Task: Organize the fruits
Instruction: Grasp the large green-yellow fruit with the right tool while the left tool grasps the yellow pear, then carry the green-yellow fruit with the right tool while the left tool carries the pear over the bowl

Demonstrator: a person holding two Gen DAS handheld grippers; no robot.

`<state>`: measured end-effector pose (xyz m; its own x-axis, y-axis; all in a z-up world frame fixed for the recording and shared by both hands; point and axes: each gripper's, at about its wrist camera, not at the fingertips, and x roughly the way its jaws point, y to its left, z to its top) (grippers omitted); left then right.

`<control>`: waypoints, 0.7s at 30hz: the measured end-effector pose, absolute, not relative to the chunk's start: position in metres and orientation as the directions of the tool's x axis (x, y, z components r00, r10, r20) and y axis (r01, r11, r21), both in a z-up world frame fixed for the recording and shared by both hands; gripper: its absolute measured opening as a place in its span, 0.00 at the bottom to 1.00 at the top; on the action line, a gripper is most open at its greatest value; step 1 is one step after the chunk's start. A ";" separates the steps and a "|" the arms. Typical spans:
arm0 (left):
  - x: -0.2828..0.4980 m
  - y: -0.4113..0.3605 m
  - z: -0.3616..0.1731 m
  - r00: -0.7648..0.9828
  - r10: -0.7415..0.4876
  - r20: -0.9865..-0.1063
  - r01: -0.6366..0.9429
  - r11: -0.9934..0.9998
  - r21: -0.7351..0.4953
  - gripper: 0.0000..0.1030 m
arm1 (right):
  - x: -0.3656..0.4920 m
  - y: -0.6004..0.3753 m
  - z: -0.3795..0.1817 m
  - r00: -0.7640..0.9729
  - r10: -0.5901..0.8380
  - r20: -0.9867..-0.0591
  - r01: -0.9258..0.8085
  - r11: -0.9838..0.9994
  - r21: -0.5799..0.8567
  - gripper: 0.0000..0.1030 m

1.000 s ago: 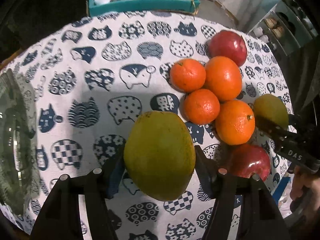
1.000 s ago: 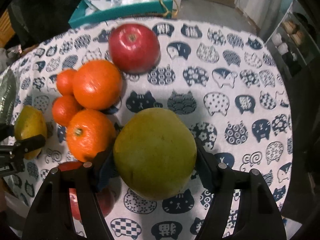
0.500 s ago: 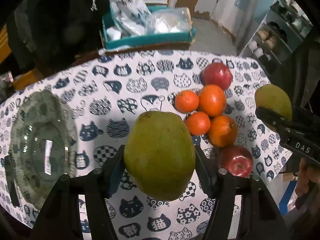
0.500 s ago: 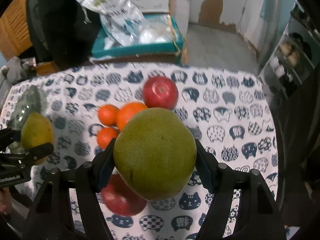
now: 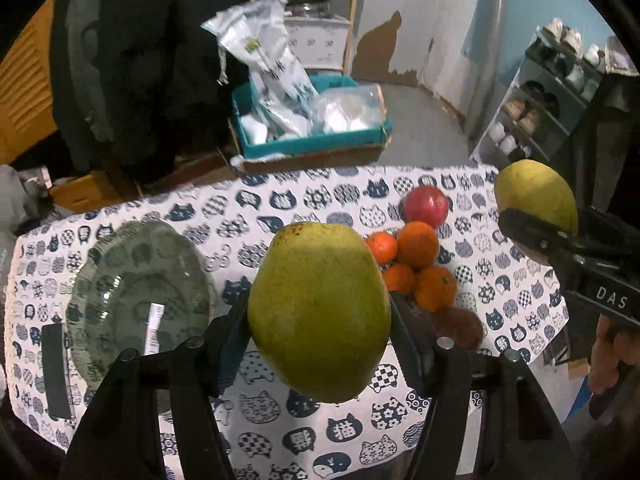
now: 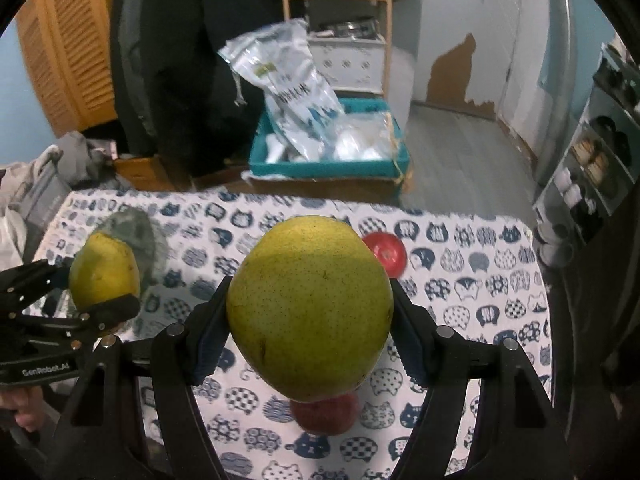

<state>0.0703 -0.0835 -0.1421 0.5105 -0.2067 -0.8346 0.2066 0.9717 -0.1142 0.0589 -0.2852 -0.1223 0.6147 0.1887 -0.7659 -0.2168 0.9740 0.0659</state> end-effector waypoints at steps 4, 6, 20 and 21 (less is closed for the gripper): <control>0.066 -0.067 -0.131 0.536 -0.204 -0.819 0.182 0.975 -0.124 0.65 | 0.053 -0.271 -0.107 0.635 0.215 -0.742 -0.247 0.967 0.069 0.70; 0.063 -0.059 -0.124 0.555 -0.188 -0.810 0.172 0.979 -0.110 0.64 | 0.052 -0.264 -0.101 0.642 0.226 -0.733 -0.259 0.963 0.070 0.70; 0.051 0.003 -0.097 0.640 -0.123 -0.759 0.078 0.992 -0.094 0.65 | 0.055 -0.209 -0.075 0.659 0.301 -0.689 -0.336 0.938 0.088 0.70; 0.050 0.009 -0.095 0.645 -0.116 -0.755 0.069 0.993 -0.093 0.65 | 0.056 -0.205 -0.073 0.659 0.306 -0.687 -0.342 0.936 0.088 0.70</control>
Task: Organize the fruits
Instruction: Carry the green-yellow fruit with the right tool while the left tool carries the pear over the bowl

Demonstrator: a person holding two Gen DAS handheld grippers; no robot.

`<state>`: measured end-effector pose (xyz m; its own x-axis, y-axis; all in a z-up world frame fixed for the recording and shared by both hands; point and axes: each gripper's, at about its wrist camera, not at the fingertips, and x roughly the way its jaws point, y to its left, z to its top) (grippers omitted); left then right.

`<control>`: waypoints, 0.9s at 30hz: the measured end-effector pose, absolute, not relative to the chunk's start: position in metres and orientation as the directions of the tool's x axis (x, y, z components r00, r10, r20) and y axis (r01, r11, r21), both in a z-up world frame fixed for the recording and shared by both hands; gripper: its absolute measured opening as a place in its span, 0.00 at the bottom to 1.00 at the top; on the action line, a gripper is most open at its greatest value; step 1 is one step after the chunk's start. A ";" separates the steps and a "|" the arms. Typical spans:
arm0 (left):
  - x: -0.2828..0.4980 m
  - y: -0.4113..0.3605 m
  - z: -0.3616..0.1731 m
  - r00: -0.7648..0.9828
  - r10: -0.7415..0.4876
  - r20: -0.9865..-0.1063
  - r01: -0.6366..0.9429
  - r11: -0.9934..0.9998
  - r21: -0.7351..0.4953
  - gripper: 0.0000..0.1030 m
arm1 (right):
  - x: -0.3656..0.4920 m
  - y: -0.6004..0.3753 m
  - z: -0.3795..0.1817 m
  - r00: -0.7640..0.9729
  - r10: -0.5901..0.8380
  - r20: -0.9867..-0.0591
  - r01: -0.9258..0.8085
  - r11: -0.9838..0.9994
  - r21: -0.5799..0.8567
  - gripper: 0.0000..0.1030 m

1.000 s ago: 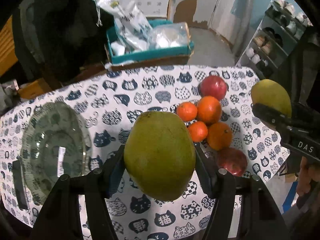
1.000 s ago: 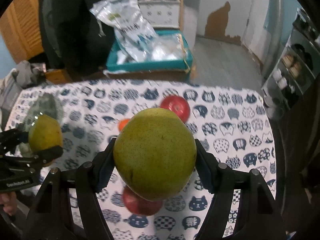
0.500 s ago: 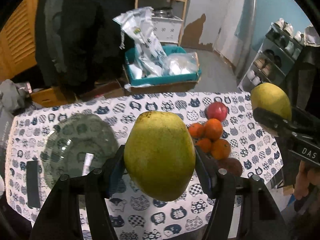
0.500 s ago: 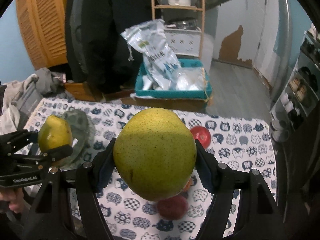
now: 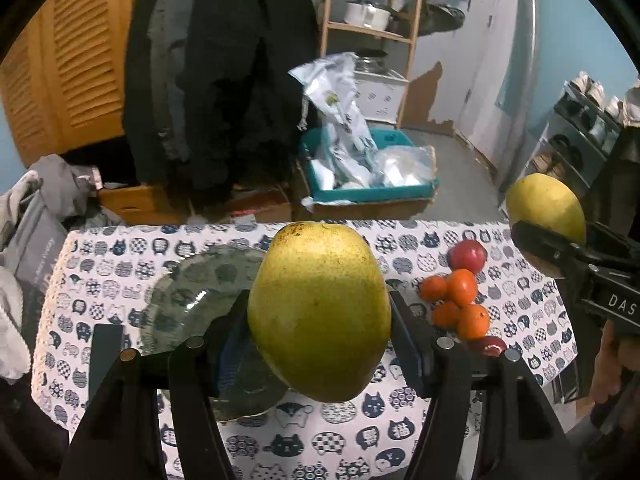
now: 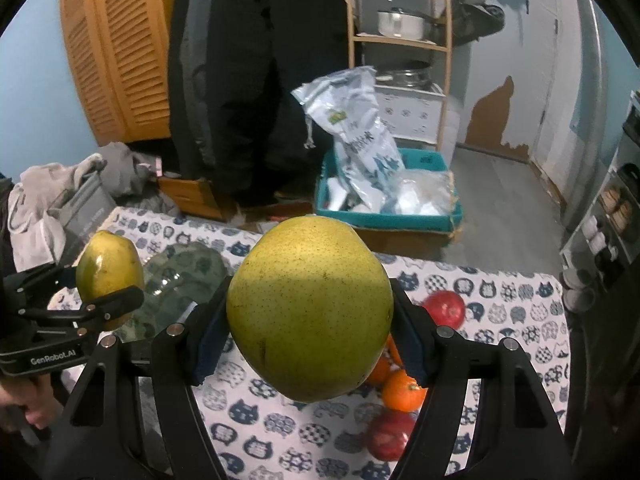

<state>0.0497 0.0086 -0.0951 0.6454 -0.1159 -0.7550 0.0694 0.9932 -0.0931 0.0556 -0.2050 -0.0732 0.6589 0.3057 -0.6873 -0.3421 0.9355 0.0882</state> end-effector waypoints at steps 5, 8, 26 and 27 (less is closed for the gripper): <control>0.047 0.032 -0.089 0.664 -0.090 -0.743 0.026 0.995 -0.098 0.65 | 0.058 -0.179 -0.068 0.654 0.331 -0.680 -0.376 0.922 0.087 0.70; 0.046 0.048 -0.089 0.666 -0.073 -0.742 -0.007 0.995 -0.104 0.64 | 0.061 -0.164 -0.068 0.644 0.348 -0.681 -0.396 0.914 0.093 0.70; 0.059 0.130 -0.135 0.592 -0.001 -0.806 -0.162 0.980 -0.120 0.65 | 0.093 -0.060 -0.110 0.516 0.415 -0.749 -0.505 0.854 0.125 0.70; 0.061 0.133 -0.141 0.583 0.001 -0.813 -0.168 0.978 -0.119 0.65 | 0.096 -0.055 -0.116 0.503 0.412 -0.759 -0.509 0.852 0.125 0.70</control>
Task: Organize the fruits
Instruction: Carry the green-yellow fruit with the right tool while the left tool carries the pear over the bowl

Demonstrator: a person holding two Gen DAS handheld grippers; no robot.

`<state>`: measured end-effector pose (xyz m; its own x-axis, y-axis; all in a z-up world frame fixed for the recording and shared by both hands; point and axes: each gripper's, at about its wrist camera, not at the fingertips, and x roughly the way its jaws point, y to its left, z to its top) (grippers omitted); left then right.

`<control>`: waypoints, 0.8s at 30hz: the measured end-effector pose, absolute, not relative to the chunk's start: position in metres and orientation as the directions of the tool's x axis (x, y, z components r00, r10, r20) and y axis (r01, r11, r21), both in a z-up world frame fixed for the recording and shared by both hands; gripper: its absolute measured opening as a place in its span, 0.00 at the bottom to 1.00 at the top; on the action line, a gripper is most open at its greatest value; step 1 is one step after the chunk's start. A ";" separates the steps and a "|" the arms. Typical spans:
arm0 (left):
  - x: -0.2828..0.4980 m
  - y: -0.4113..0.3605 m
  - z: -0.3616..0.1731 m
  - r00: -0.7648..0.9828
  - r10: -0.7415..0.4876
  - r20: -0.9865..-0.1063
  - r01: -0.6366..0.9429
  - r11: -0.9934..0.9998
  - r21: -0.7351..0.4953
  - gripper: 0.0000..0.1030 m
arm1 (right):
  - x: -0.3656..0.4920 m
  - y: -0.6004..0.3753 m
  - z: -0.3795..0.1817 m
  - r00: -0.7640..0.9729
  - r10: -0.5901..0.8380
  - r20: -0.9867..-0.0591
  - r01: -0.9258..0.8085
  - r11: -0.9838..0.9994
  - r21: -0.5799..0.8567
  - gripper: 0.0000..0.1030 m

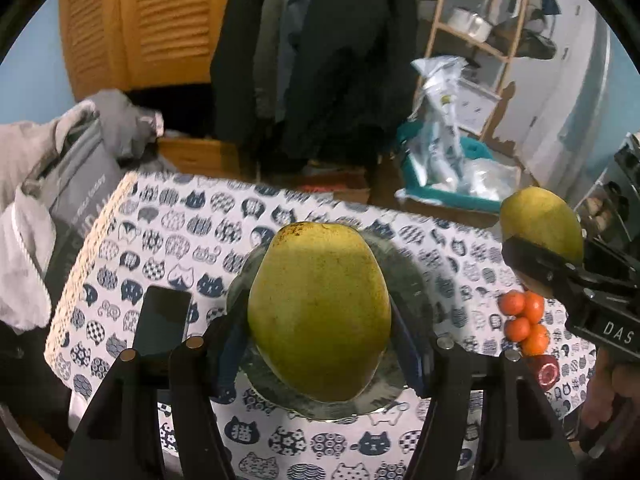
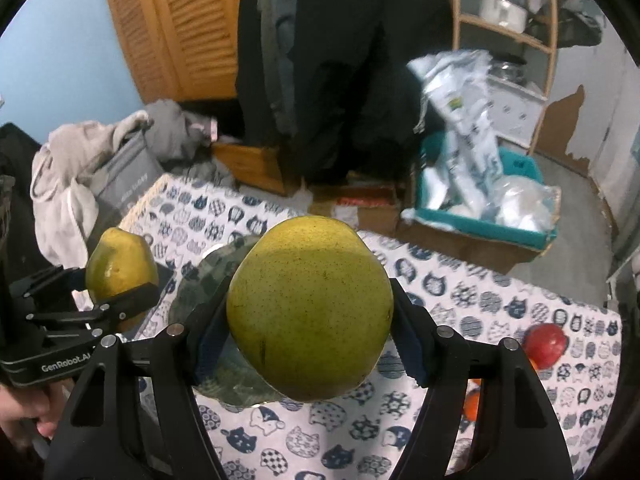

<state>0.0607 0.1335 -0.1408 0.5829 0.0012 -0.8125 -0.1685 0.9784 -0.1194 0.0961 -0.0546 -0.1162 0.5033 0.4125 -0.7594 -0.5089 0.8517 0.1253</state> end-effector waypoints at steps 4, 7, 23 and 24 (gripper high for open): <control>0.071 0.145 -0.167 0.545 0.024 -0.838 -0.196 0.975 -0.100 0.65 | 0.107 -0.034 -0.138 0.458 0.405 -0.791 -0.520 0.844 0.131 0.70; 0.080 0.152 -0.190 0.502 0.038 -0.864 -0.218 0.972 -0.084 0.65 | 0.116 -0.021 -0.154 0.423 0.401 -0.813 -0.523 0.840 0.142 0.70; 0.101 0.167 -0.281 0.327 -0.008 -0.945 -0.263 0.960 -0.099 0.65 | 0.140 0.002 -0.224 0.298 0.360 -0.884 -0.526 0.835 0.162 0.70; 0.101 0.168 -0.283 0.320 -0.009 -0.947 -0.264 0.960 -0.098 0.65 | 0.141 0.002 -0.227 0.294 0.359 -0.886 -0.525 0.835 0.164 0.70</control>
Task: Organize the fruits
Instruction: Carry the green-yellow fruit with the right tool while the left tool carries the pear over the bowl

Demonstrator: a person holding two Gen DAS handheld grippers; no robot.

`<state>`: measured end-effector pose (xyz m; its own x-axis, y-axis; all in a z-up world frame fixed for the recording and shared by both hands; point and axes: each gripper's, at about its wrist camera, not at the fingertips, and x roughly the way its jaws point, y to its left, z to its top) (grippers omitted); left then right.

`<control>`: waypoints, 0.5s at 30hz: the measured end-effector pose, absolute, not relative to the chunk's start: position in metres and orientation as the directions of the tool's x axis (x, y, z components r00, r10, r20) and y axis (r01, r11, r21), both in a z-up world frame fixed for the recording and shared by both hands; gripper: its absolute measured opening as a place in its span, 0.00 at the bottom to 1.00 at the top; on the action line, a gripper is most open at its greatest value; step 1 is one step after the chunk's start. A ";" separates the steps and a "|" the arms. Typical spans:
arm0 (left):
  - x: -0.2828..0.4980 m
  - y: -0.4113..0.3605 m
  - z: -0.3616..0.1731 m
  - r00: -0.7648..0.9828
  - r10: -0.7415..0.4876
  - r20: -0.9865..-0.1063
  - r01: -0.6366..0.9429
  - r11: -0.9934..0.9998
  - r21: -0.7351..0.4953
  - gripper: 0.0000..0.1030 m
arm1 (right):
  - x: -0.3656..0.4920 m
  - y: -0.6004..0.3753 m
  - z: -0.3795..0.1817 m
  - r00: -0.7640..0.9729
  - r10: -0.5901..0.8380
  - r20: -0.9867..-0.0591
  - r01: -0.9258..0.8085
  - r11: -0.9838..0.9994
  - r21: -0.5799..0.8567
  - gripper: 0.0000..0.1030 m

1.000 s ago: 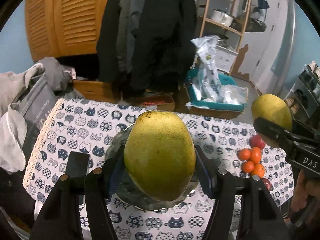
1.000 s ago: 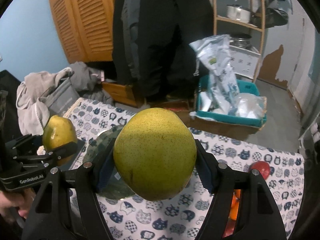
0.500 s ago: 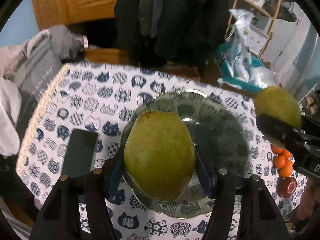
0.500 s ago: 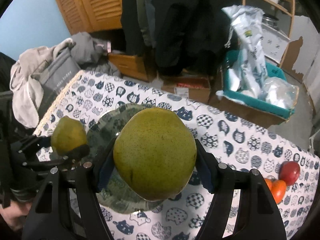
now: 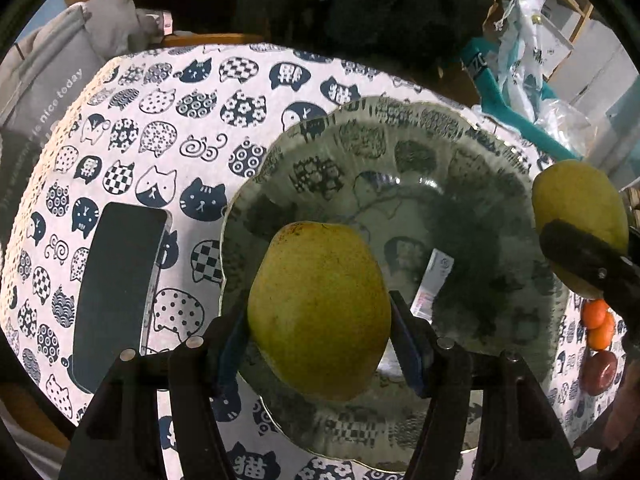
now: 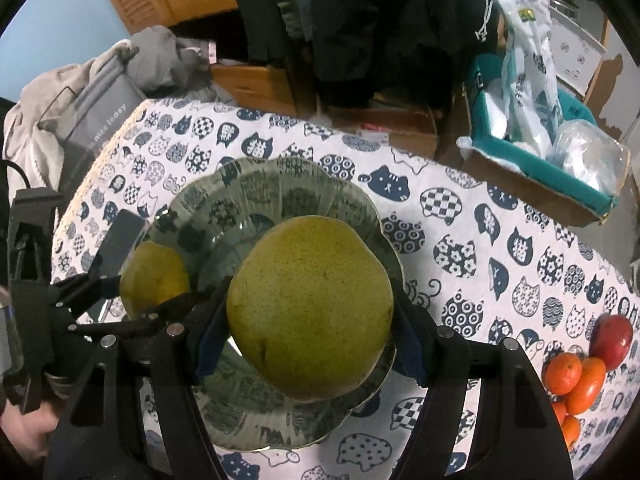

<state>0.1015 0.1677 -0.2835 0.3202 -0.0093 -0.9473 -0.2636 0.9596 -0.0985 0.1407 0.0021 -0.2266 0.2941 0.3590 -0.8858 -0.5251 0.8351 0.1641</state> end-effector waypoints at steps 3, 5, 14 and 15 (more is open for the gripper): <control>0.103 0.163 -0.288 0.312 -0.014 -0.950 -0.247 0.964 -0.095 0.65 | 0.141 0.002 -0.232 0.281 0.361 -0.889 -0.521 0.835 0.174 0.70; 0.105 0.161 -0.291 0.302 -0.023 -0.953 -0.242 0.965 -0.100 0.65 | 0.141 0.004 -0.234 0.276 0.360 -0.891 -0.525 0.833 0.174 0.70; 0.112 0.145 -0.303 0.260 -0.014 -0.965 -0.212 0.975 -0.071 0.64 | 0.140 0.002 -0.236 0.271 0.368 -0.890 -0.522 0.833 0.186 0.70; 0.112 0.144 -0.302 0.268 -0.014 -0.963 -0.209 0.975 -0.072 0.65 | 0.140 0.002 -0.236 0.271 0.370 -0.889 -0.521 0.833 0.188 0.70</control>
